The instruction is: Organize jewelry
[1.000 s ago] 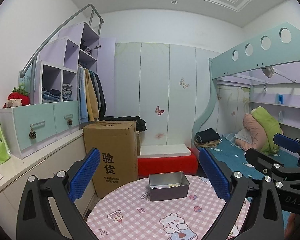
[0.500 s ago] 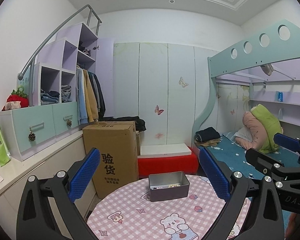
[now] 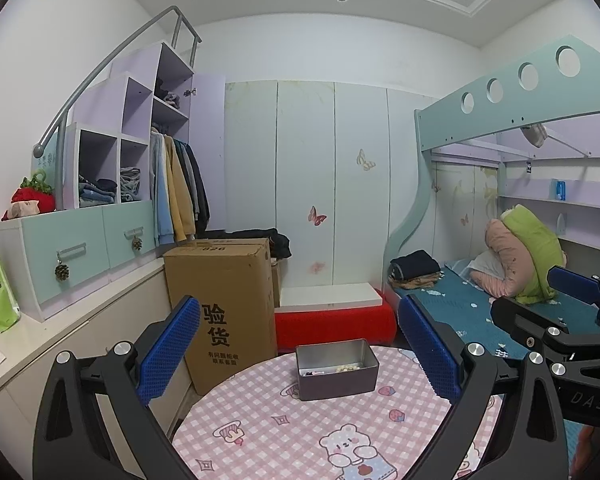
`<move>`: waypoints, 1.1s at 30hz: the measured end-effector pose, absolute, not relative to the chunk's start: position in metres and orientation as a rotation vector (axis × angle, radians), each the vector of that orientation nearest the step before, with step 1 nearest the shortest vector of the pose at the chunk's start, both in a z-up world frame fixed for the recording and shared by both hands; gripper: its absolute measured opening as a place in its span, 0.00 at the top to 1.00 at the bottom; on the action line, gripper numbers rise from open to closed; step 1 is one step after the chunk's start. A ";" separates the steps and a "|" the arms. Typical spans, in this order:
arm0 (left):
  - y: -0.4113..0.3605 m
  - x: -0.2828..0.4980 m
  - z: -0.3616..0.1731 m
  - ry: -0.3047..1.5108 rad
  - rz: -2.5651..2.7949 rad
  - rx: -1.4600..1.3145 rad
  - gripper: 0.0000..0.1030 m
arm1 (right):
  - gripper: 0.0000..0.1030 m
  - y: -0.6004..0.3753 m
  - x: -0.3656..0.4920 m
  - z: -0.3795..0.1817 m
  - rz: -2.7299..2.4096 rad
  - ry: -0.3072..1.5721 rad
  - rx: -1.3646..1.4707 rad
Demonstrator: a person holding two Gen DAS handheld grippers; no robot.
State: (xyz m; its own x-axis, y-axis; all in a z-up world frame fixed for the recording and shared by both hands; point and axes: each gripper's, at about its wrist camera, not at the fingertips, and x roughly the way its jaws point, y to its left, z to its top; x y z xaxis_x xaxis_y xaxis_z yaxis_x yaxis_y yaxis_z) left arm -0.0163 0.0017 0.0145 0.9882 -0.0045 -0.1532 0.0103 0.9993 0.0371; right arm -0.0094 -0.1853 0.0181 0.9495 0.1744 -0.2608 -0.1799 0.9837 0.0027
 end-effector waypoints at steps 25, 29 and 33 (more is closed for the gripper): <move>0.001 -0.012 0.011 0.165 -0.012 0.040 0.07 | 0.16 -0.186 -0.006 0.011 0.180 0.275 -0.015; 0.001 -0.012 0.011 0.167 -0.013 0.040 0.07 | 0.16 -0.185 -0.007 0.010 0.180 0.277 -0.014; 0.002 -0.011 0.009 0.168 -0.014 0.040 0.07 | 0.16 -0.185 -0.007 0.010 0.179 0.276 -0.015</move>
